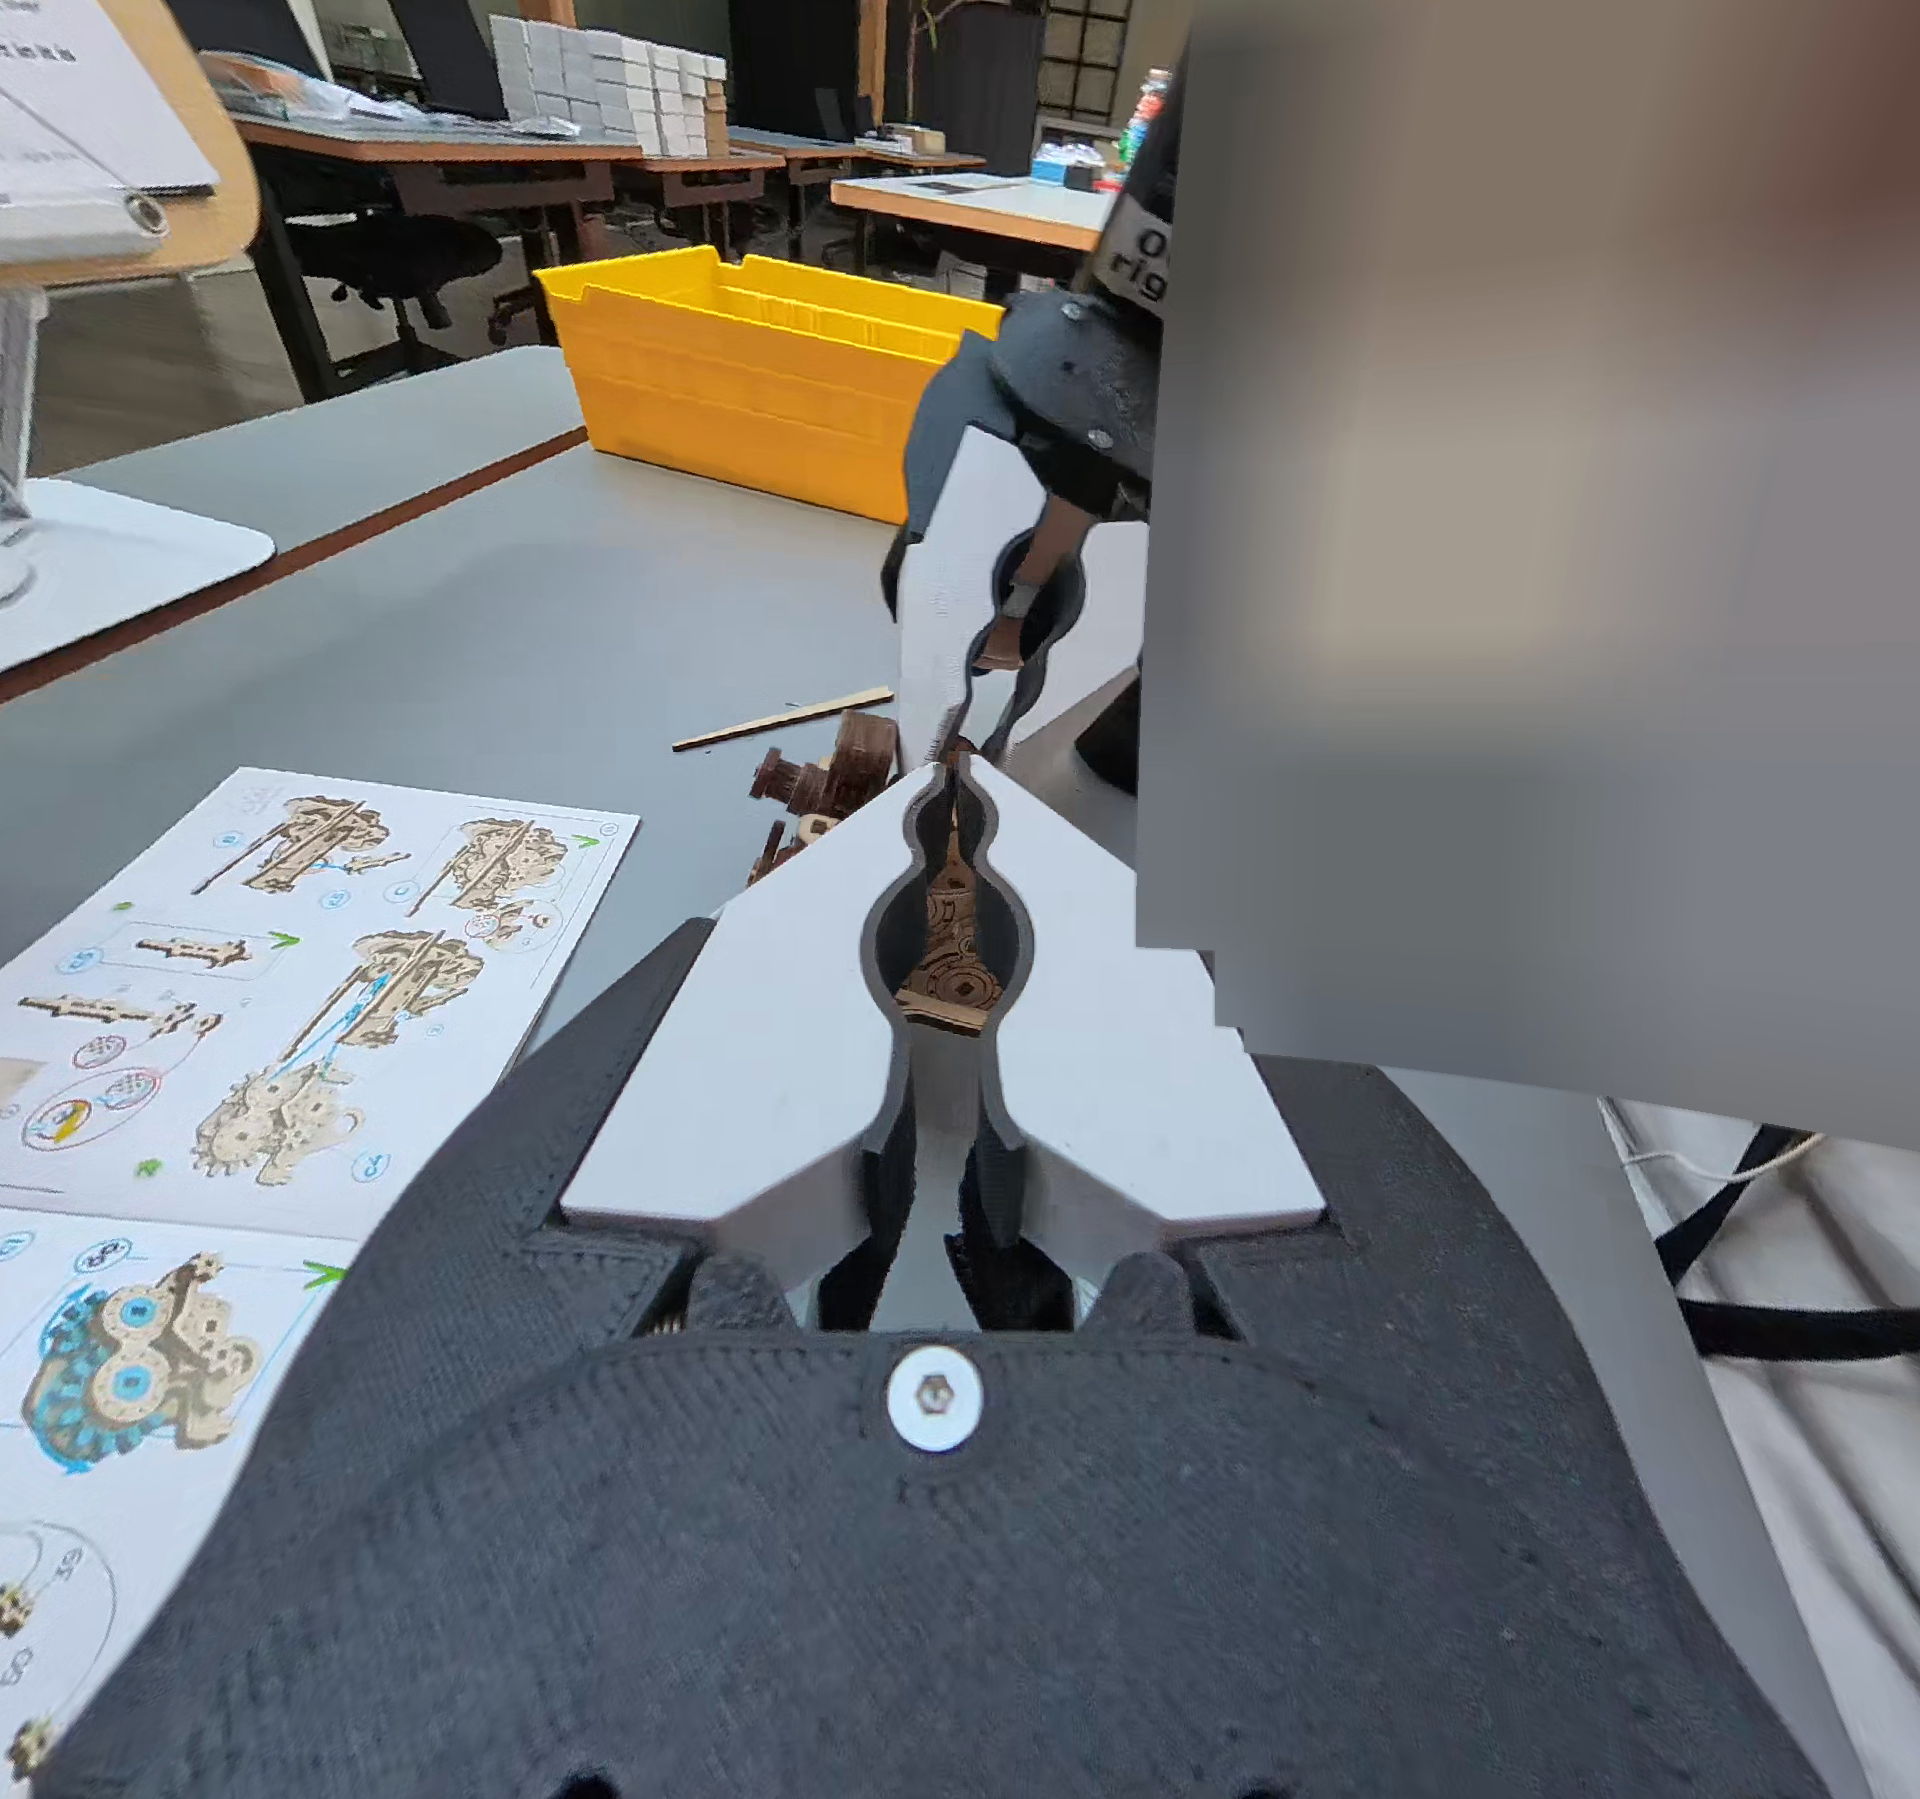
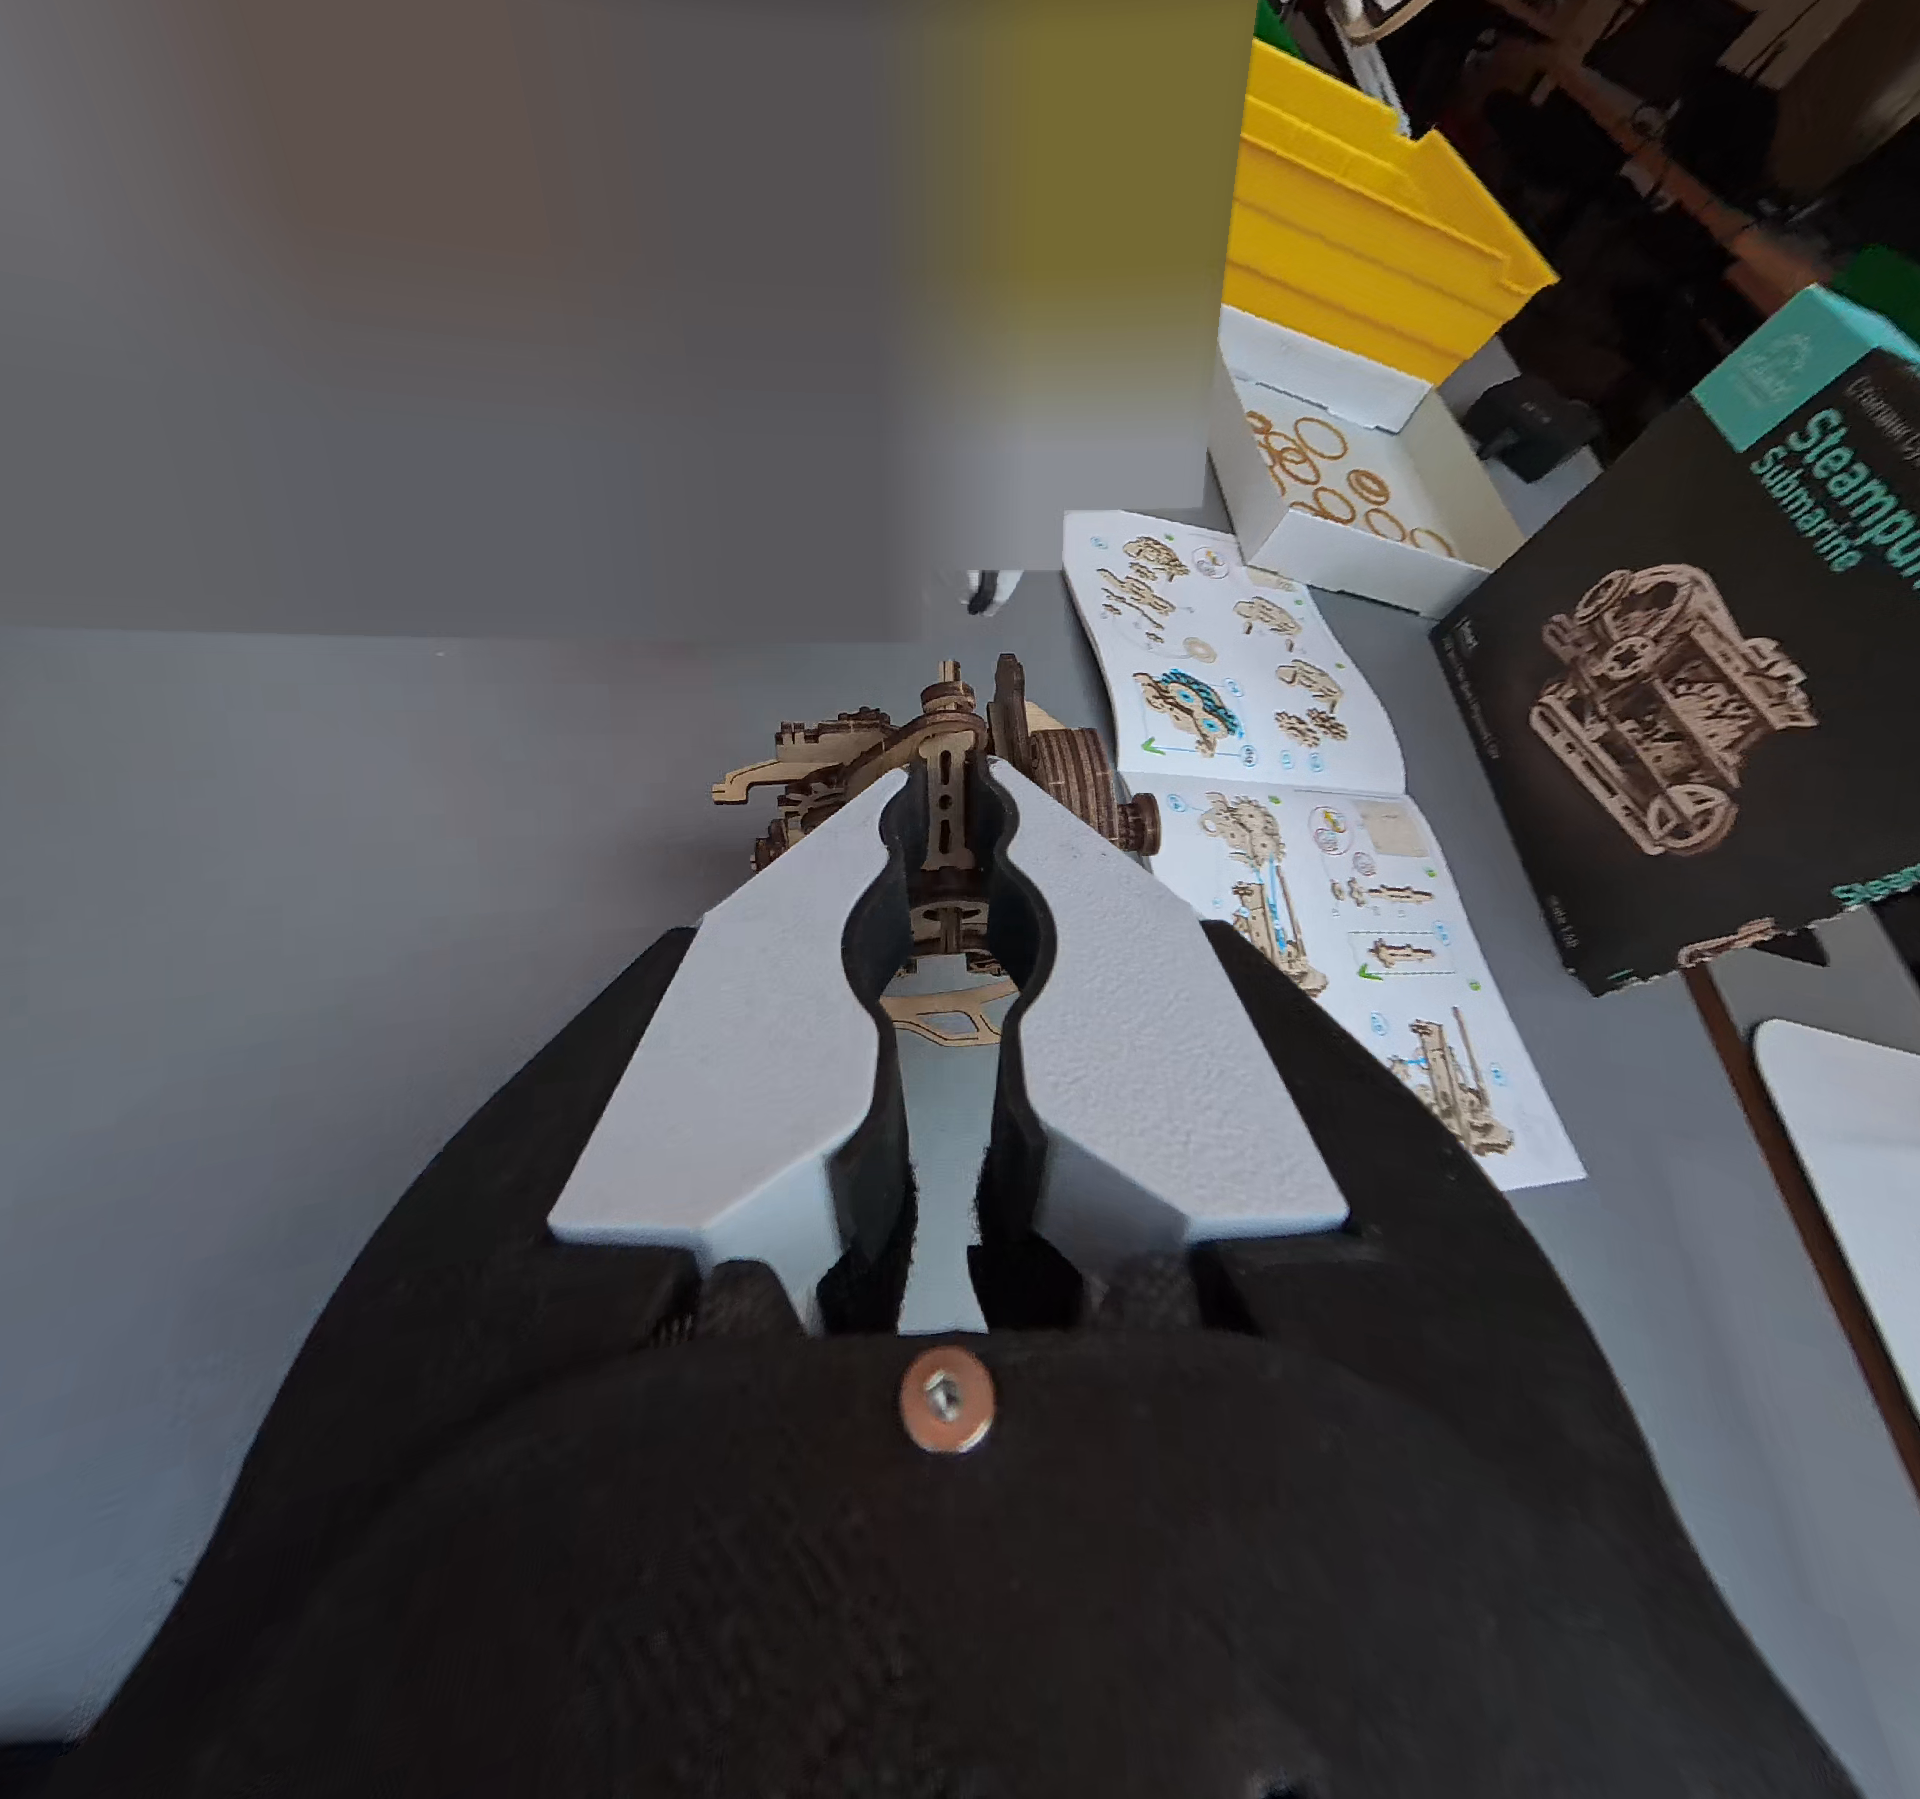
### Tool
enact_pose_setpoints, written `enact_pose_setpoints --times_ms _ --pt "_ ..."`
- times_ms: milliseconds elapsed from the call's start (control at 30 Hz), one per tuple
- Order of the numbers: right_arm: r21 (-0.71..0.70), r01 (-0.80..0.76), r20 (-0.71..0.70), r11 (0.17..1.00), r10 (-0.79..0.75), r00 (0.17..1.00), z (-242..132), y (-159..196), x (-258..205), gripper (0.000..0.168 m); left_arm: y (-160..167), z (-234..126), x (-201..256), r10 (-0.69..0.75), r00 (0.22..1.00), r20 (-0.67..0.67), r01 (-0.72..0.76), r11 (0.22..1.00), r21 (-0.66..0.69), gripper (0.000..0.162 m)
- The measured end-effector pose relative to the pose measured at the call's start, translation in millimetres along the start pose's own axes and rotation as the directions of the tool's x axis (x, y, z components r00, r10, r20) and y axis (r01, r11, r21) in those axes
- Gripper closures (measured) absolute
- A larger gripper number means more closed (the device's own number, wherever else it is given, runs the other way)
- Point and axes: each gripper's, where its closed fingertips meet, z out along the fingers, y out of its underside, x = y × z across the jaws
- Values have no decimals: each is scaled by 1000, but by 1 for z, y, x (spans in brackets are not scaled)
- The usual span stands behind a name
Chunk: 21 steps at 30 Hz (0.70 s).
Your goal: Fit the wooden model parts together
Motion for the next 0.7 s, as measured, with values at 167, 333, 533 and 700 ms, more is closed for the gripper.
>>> enact_pose_setpoints --times_ms 167,333,533,700 --pt "-31 101 -105 994 -103 989 1 0 8 162 7 -2 -12 -139 989 51 141 989 -47 162" --pt "-51 107 -120 993 -113 986 2 3 9 162 16 3 -13 -201 979 39 203 977 -71 158" --pt "-82 122 -133 989 -132 982 4 8 10 162 20 4 -15 -234 972 34 236 968 -81 159" --pt "-92 120 -137 989 -132 982 5 10 11 162 22 5 -17 -278 960 19 279 957 -76 157"
